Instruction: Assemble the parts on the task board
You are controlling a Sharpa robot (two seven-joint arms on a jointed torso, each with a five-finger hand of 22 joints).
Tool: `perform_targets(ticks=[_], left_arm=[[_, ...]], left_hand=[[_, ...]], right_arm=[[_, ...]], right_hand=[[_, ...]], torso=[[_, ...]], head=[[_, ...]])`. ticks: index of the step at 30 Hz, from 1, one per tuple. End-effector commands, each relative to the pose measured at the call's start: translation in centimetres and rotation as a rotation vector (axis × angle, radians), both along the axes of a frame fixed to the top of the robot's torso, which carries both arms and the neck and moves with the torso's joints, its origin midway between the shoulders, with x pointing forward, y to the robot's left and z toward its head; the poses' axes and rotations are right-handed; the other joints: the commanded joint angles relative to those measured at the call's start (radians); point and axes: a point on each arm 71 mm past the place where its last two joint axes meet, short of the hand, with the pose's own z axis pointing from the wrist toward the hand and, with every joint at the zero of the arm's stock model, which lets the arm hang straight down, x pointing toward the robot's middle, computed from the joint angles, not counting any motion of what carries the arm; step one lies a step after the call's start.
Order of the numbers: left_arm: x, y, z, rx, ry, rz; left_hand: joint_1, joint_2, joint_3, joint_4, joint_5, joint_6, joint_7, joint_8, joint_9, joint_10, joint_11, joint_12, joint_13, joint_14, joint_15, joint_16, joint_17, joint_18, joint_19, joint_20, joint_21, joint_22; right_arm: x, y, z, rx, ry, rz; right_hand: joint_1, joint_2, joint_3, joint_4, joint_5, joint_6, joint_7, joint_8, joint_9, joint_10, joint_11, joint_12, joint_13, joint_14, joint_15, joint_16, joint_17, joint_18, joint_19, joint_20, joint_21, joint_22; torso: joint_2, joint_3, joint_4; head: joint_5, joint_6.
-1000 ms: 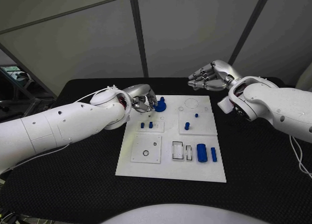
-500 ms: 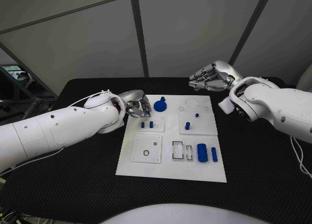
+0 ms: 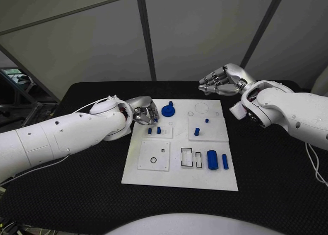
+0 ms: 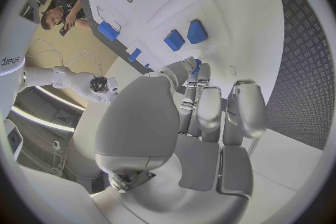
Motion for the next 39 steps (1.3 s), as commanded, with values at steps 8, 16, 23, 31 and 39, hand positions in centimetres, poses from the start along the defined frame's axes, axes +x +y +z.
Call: perform_targets(ticks=[8, 16, 23, 31, 39], left_arm=[[0.28, -0.18, -0.11, -0.001, 0.005, 0.014], [0.45, -0.34, -0.20, -0.002, 0.008, 0.020], [0.51, -0.58, -0.26, -0.001, 0.011, 0.015], [0.52, -0.66, -0.44, 0.023, 0.025, 0.011], [0.59, -0.59, -0.57, 0.038, 0.033, 0.015]], left_hand=[[-0.011, 0.001, 0.003, -0.003, -0.005, 0.005, 0.000, -0.007, -0.002, 0.008, 0.001, -0.007, -0.002, 0.002, -0.002, 0.003, -0.001, -0.007, 0.002, 0.004, -0.002, 0.023], [-0.011, 0.001, 0.004, -0.004, -0.005, 0.005, 0.000, -0.007, -0.002, 0.008, 0.000, -0.007, -0.002, 0.001, -0.002, 0.002, -0.003, -0.007, 0.002, 0.004, -0.004, 0.022], [-0.010, 0.001, 0.004, -0.006, -0.005, 0.006, -0.001, -0.007, -0.002, 0.010, 0.000, -0.007, -0.001, 0.001, -0.003, 0.002, -0.004, -0.007, 0.001, 0.004, -0.004, 0.022], [-0.012, -0.006, 0.001, -0.012, -0.006, 0.009, -0.003, -0.009, -0.002, 0.015, -0.002, -0.008, 0.000, -0.001, -0.004, 0.001, -0.007, -0.007, 0.001, 0.003, -0.004, 0.023], [-0.022, -0.013, -0.005, -0.014, -0.006, -0.003, -0.001, -0.021, -0.006, 0.007, 0.001, -0.018, -0.001, -0.002, -0.003, 0.001, -0.011, -0.006, 0.000, 0.003, -0.007, 0.022]], right_arm=[[-0.04, 0.17, 0.13, 0.002, -0.004, 0.011], [-0.03, 0.23, 0.12, 0.001, -0.003, 0.013], [-0.04, 0.29, 0.10, 0.001, -0.001, 0.015], [-0.05, 0.27, 0.09, 0.000, 0.001, 0.016], [-0.04, 0.25, 0.06, -0.001, 0.004, 0.016]], right_hand=[[-0.002, 0.004, -0.005, 0.001, 0.003, -0.006, 0.001, -0.004, 0.000, -0.006, 0.000, -0.001, 0.000, -0.006, 0.001, 0.000, -0.001, 0.012, 0.008, 0.000, -0.005, -0.001], [-0.002, 0.004, -0.005, 0.001, 0.003, -0.006, 0.001, -0.004, 0.000, -0.006, 0.000, -0.001, 0.000, -0.006, 0.001, 0.000, -0.001, 0.012, 0.008, 0.000, -0.005, -0.001], [-0.002, 0.006, -0.006, 0.000, 0.003, -0.006, 0.001, -0.004, 0.000, -0.006, 0.000, -0.001, 0.000, -0.006, 0.001, 0.000, -0.001, 0.012, 0.009, 0.000, -0.006, -0.002], [-0.002, 0.006, -0.006, 0.000, 0.003, -0.006, 0.001, -0.004, 0.000, -0.006, 0.000, -0.001, 0.000, -0.006, 0.001, 0.000, -0.001, 0.012, 0.009, 0.000, -0.006, -0.002], [-0.003, 0.006, -0.006, 0.000, 0.003, -0.006, 0.001, -0.004, 0.000, -0.006, 0.000, -0.001, 0.000, -0.006, 0.001, 0.000, -0.001, 0.012, 0.009, 0.000, -0.007, -0.002]], torso=[[0.001, -0.0002, -0.0001], [0.000, -0.0002, 0.0004], [0.000, 0.0001, -0.0002], [0.000, 0.0005, -0.0004], [-0.001, -0.0001, 0.0005]], head=[[0.001, -0.001], [0.002, -0.002], [0.002, -0.001], [0.002, -0.004], [0.001, -0.005]])
